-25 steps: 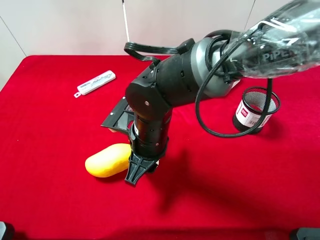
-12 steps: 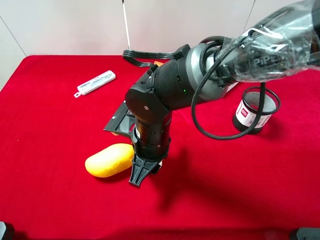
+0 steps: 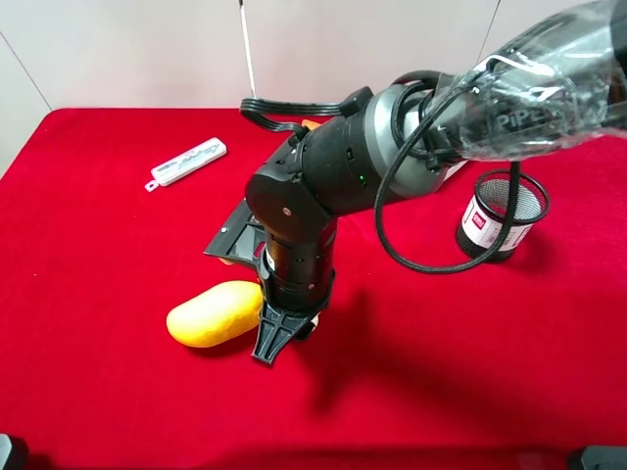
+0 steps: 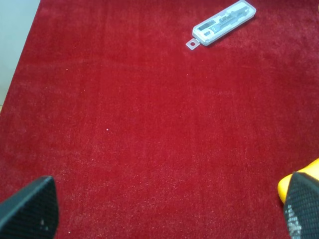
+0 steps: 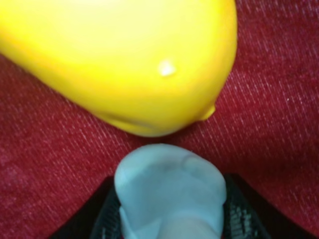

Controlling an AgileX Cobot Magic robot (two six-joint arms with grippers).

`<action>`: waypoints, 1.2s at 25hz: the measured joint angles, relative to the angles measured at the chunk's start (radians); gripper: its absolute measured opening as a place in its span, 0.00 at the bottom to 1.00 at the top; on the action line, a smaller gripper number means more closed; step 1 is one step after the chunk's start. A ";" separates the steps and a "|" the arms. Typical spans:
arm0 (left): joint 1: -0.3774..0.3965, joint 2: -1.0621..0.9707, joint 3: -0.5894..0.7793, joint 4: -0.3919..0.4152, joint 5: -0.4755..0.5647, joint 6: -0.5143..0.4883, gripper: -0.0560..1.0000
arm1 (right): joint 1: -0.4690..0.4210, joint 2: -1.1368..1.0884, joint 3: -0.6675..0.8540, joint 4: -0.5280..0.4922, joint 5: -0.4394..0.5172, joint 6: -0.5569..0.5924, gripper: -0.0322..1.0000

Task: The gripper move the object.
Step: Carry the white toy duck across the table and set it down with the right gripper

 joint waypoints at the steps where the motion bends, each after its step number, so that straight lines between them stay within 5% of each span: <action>1: 0.000 0.000 0.000 0.000 0.000 0.000 0.90 | 0.000 0.000 0.000 0.000 0.000 0.000 0.34; 6: 0.000 0.000 0.000 0.000 0.000 0.000 0.90 | 0.000 0.000 0.000 0.000 0.002 0.000 0.35; 13: 0.000 0.000 0.000 0.000 0.000 0.000 0.90 | 0.000 0.000 0.000 0.000 0.002 0.000 0.52; 30: 0.000 0.000 0.000 0.000 0.000 0.000 0.90 | 0.000 -0.085 0.000 -0.025 0.055 0.064 0.70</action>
